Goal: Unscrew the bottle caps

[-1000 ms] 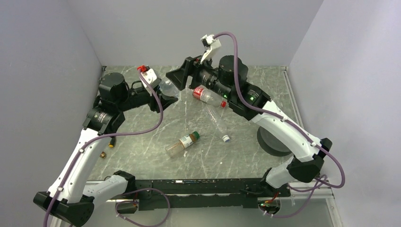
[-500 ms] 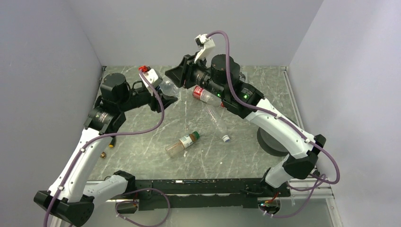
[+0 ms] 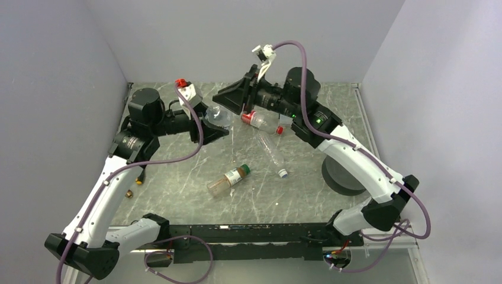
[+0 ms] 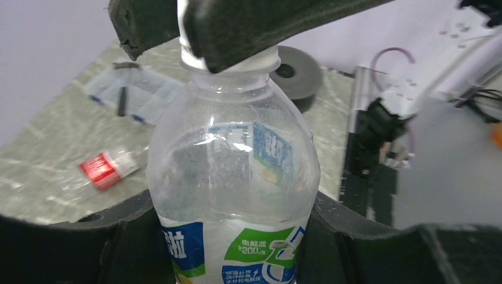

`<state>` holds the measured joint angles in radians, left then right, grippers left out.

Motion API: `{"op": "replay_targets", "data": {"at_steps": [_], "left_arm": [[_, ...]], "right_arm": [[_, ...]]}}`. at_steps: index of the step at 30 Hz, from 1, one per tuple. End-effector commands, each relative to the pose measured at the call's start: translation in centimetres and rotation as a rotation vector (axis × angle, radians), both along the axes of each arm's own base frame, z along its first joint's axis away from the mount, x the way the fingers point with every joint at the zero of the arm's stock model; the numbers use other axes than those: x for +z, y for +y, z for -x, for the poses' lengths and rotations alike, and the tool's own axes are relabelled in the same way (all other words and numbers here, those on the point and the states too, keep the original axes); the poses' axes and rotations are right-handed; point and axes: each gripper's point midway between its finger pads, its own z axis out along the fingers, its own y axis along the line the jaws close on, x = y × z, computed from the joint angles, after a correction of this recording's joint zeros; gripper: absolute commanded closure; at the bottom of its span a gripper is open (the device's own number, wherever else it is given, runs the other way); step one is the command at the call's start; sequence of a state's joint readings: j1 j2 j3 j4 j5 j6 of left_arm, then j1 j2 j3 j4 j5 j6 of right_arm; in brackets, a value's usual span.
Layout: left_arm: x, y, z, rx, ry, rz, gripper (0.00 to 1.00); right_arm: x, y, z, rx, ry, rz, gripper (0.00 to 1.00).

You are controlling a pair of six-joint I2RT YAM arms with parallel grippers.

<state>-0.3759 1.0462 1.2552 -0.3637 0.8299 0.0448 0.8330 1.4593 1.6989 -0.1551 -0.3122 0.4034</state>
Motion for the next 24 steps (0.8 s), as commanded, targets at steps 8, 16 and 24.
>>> {"op": "replay_targets", "data": {"at_steps": [8, 16, 24], "left_arm": [[5.7, -1.7, 7.5, -0.426, 0.075, 0.152, 0.87], [5.3, -1.7, 8.1, -0.464, 0.086, 0.139, 0.88], [3.5, -1.0, 4.2, -0.235, -0.075, 0.044, 0.88]], "right_arm": [[2.9, -1.6, 9.6, 0.600, -0.255, -0.153, 1.00], [2.1, -1.9, 9.8, 0.600, -0.289, -0.101, 1.00], [3.4, -3.1, 2.7, 0.060, -0.192, -0.091, 0.17]]}}
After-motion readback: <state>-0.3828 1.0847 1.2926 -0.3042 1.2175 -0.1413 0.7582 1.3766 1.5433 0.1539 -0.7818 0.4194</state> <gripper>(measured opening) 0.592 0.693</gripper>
